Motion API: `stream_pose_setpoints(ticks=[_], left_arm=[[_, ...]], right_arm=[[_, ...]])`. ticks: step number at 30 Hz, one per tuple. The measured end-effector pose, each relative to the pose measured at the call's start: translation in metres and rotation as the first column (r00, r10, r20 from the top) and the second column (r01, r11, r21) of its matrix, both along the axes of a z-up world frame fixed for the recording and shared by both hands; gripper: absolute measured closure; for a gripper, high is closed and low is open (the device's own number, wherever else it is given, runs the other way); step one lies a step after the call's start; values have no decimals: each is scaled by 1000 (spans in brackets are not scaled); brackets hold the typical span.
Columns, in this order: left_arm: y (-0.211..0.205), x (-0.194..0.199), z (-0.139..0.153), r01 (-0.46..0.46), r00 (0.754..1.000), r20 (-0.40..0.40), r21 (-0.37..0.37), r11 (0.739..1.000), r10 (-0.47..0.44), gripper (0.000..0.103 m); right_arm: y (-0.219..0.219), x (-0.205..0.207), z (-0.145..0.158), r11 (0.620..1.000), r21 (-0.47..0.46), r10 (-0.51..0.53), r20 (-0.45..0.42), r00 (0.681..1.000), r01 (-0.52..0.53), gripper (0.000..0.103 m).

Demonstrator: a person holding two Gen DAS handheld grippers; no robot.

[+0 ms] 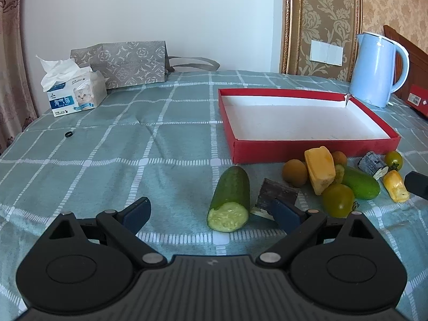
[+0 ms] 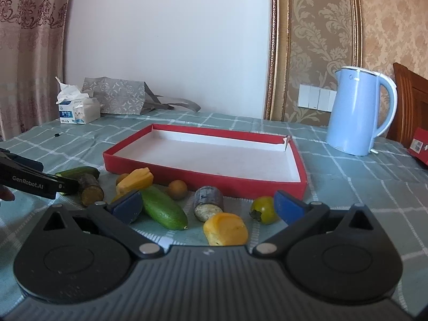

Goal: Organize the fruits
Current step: 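Move left tool to the cut cucumber while right tool approaches the green lime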

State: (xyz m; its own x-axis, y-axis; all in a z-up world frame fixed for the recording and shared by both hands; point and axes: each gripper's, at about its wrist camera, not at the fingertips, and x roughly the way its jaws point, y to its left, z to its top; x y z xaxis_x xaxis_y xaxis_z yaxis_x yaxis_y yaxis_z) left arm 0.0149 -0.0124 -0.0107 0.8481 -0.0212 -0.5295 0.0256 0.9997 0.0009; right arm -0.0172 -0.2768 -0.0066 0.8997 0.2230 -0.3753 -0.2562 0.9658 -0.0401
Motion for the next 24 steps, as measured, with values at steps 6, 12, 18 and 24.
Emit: stream_pose_setpoints(ticks=[6, 12, 18, 24], left_arm=[[-1, 1, 1, 1, 1000, 13, 12, 1000, -1, 5], [-4, 6, 2, 4, 1000, 8, 38, 999, -5, 5], [-9, 0, -2, 42, 999, 14, 61, 997, -43, 5], [-6, 5, 0, 41, 999, 13, 39, 998, -42, 6]], right_arm=[[-1, 1, -2, 1000, 1, -6, -14, 1000, 6, 0], [-2, 1, -2, 1000, 1, -12, -16, 1000, 12, 0], [-5, 0, -1, 1000, -9, -28, -6, 1000, 28, 0], [-7, 5, -4, 1000, 19, -22, -27, 999, 23, 0]])
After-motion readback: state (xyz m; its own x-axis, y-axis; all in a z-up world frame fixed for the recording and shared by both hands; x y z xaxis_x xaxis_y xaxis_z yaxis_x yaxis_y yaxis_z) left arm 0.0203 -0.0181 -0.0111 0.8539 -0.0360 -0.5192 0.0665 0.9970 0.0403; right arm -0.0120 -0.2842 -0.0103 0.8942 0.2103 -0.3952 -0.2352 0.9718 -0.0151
